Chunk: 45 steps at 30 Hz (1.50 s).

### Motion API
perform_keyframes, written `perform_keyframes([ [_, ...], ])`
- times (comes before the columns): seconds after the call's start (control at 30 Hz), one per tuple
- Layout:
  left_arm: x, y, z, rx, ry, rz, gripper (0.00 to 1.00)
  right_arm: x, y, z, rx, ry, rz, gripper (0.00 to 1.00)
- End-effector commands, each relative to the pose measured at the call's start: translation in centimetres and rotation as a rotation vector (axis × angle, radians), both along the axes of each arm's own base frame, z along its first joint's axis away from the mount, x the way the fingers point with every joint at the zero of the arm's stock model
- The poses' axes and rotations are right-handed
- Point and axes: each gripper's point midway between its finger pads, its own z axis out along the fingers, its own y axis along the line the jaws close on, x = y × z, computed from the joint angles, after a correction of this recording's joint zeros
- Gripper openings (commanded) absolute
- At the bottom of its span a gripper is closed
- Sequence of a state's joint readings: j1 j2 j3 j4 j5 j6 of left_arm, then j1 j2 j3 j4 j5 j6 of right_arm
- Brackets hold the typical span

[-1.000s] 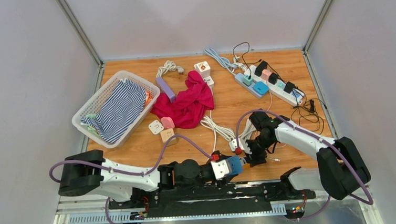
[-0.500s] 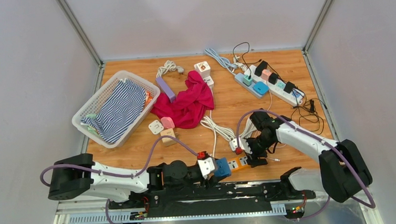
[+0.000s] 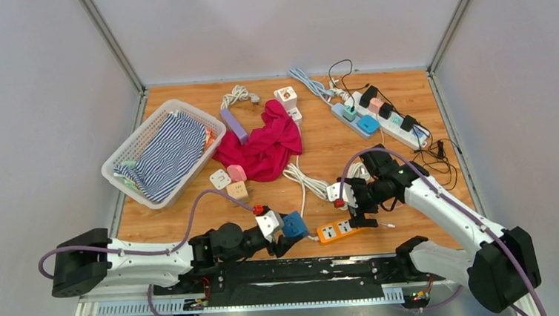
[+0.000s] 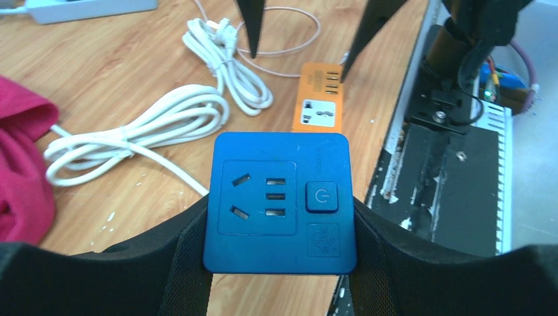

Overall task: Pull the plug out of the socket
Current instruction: Place the plug at the center of the board.

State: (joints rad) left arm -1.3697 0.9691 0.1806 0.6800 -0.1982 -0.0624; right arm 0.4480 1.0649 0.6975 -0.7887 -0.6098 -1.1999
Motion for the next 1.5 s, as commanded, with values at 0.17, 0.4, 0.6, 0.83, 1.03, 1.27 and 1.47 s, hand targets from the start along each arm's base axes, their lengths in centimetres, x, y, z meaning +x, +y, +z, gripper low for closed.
perform_keyframes([
  [0.17,3.0,2.0,0.1,-0.081,0.077,0.113,0.00,-1.0,-0.4,2.4,0.051,0.013,-0.021,0.93],
  [0.4,4.4,2.7,-0.3,-0.104,0.138,0.170,0.00,-1.0,-0.4,2.5,0.055,0.012,-0.021,0.93],
  [0.6,6.5,4.5,-0.6,-0.170,0.233,0.282,0.00,-0.9,-0.3,2.7,0.065,0.012,-0.021,0.93],
  [0.83,6.9,5.1,0.7,-0.270,0.310,0.292,0.00,-1.0,-0.3,2.7,0.067,0.005,-0.015,0.93],
  [1.03,8.2,6.3,1.9,-0.328,0.333,0.383,0.00,-1.2,-0.1,2.3,0.071,0.025,-0.004,0.93],
  [1.27,11.1,9.1,2.2,-0.356,0.360,0.613,0.00,-1.3,-0.1,2.0,0.070,0.034,0.002,0.93],
  [1.47,13.2,12.2,3.1,-0.363,0.309,0.811,0.00,-1.3,-0.2,1.6,0.060,0.043,0.001,0.93],
])
